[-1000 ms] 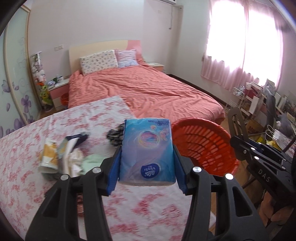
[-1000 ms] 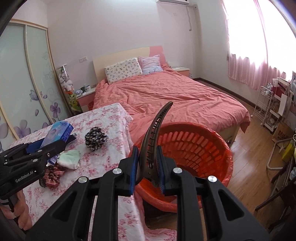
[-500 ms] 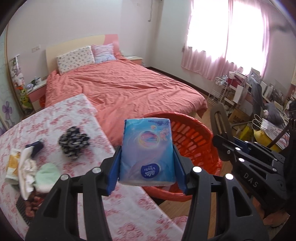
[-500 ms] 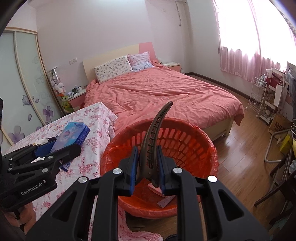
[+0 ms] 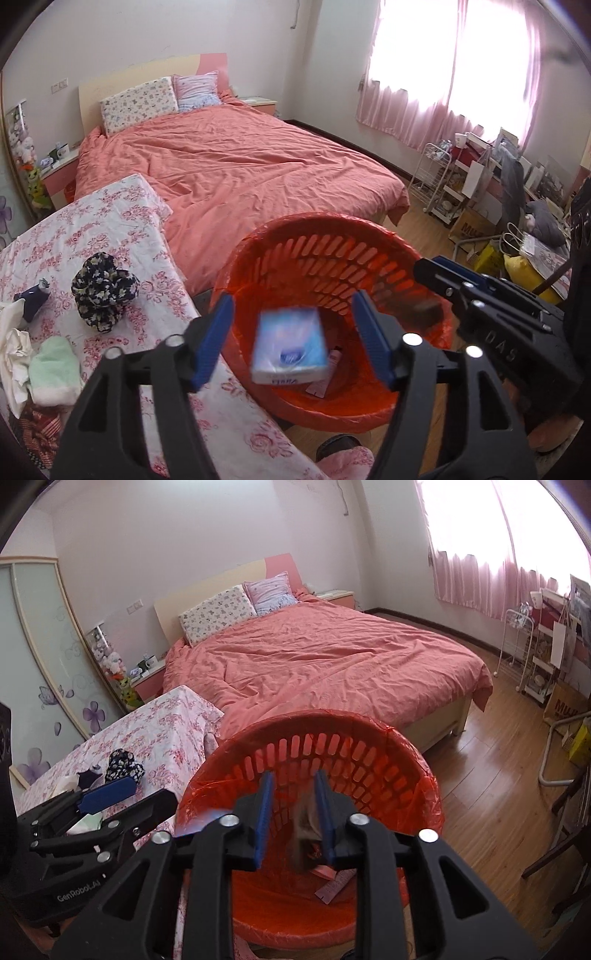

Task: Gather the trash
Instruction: 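Move both open tools back toward the pile on the bed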

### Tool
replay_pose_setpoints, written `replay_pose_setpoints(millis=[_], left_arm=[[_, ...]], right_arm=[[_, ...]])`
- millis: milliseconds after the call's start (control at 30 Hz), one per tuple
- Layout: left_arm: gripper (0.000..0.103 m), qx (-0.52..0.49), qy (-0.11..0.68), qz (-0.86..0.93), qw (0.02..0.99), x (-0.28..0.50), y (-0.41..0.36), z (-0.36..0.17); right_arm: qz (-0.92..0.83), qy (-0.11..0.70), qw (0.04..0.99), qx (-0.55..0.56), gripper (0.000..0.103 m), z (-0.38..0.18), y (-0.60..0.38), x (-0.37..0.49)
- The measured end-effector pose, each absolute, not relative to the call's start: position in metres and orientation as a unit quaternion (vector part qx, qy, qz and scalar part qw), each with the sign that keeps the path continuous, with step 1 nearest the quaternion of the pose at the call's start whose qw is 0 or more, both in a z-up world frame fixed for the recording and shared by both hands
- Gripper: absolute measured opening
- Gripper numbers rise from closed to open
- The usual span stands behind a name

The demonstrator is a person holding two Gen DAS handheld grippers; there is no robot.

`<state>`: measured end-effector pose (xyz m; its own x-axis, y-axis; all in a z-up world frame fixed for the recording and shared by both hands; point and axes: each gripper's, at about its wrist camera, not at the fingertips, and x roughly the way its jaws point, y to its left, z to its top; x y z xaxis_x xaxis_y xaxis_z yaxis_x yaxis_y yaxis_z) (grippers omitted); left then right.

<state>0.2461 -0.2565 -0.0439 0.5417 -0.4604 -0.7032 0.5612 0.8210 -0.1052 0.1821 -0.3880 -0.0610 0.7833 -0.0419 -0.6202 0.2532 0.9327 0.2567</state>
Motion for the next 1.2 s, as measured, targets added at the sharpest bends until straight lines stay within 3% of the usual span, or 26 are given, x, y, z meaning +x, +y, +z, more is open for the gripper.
replay_pose_setpoints(millis=[267, 467, 1033, 1100, 1200], left_arm=[[0.073, 0.077, 0.370, -0.254, 0.890, 0.243, -0.223, -0.044], [0.079, 0.086, 0.352, -0.211, 0.908, 0.229, -0.179, -0.037], [0.083, 0.037, 0.325, -0.061, 0.943, 0.217, 0.000, -0.017], [0.083, 0.029, 0.329, -0.041, 0.943, 0.219, 0.023, -0.019], [0.084, 0.017, 0.335, -0.018, 0.942, 0.222, 0.049, -0.025]], right_arm=[[-0.099, 0.325, 0.930, 0.142, 0.042, -0.063, -0.379, 0.175], [-0.093, 0.327, 0.932, 0.127, 0.042, -0.057, -0.363, 0.175], [0.002, 0.354, 0.932, 0.081, 0.042, -0.060, -0.247, 0.213], [0.011, 0.356, 0.932, 0.073, 0.045, -0.063, -0.231, 0.221], [0.019, 0.353, 0.933, 0.064, 0.065, -0.067, -0.211, 0.239]])
